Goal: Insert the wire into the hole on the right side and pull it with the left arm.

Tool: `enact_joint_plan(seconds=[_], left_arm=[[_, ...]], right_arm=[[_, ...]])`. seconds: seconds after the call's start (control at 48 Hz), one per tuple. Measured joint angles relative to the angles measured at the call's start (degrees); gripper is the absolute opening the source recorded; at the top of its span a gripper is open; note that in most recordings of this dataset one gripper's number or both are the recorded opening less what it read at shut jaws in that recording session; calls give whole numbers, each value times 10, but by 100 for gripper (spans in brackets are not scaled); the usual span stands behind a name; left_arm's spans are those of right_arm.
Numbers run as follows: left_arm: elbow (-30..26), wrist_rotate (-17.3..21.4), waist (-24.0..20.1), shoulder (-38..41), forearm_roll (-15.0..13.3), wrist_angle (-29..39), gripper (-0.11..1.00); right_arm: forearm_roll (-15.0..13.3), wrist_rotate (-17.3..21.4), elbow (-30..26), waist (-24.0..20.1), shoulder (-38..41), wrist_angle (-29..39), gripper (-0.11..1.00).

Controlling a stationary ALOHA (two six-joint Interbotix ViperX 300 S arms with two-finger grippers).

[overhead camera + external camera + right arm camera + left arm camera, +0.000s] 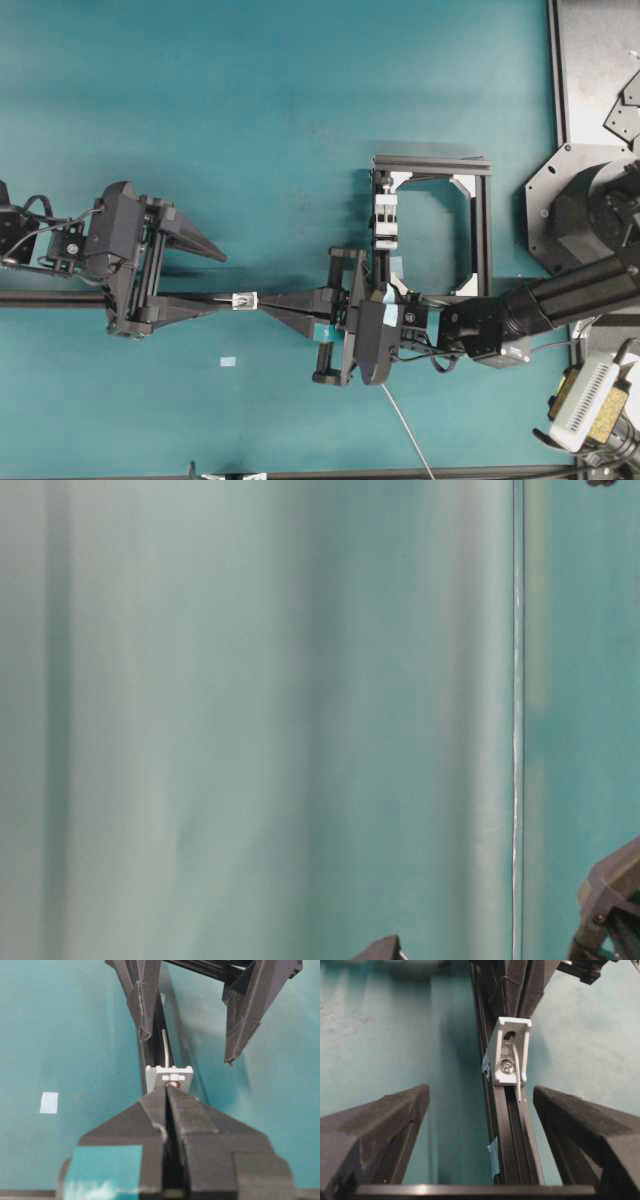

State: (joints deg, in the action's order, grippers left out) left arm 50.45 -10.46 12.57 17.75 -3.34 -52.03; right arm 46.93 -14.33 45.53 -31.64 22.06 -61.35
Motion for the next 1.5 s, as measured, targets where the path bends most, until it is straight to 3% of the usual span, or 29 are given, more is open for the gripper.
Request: enact_joint_plan(seconds=[0.187, 0.333, 1.165, 1.29, 1.498], left_arm=[[-1, -1, 0, 0, 1, 4, 12], [-1, -2, 0, 0, 0, 4, -7], [-1, -2, 3, 0, 1, 18, -10], [-1, -2, 4, 0, 1, 18, -10], [-1, -2, 5, 0, 1, 19, -10]], right_arm=[[0, 0, 0, 0, 0, 0, 2], [0, 0, 0, 0, 0, -1, 2], [1, 2, -3, 4, -1, 25, 2], [0, 0, -5, 4, 0, 30, 24], [0, -4, -7, 5, -6, 35, 84]])
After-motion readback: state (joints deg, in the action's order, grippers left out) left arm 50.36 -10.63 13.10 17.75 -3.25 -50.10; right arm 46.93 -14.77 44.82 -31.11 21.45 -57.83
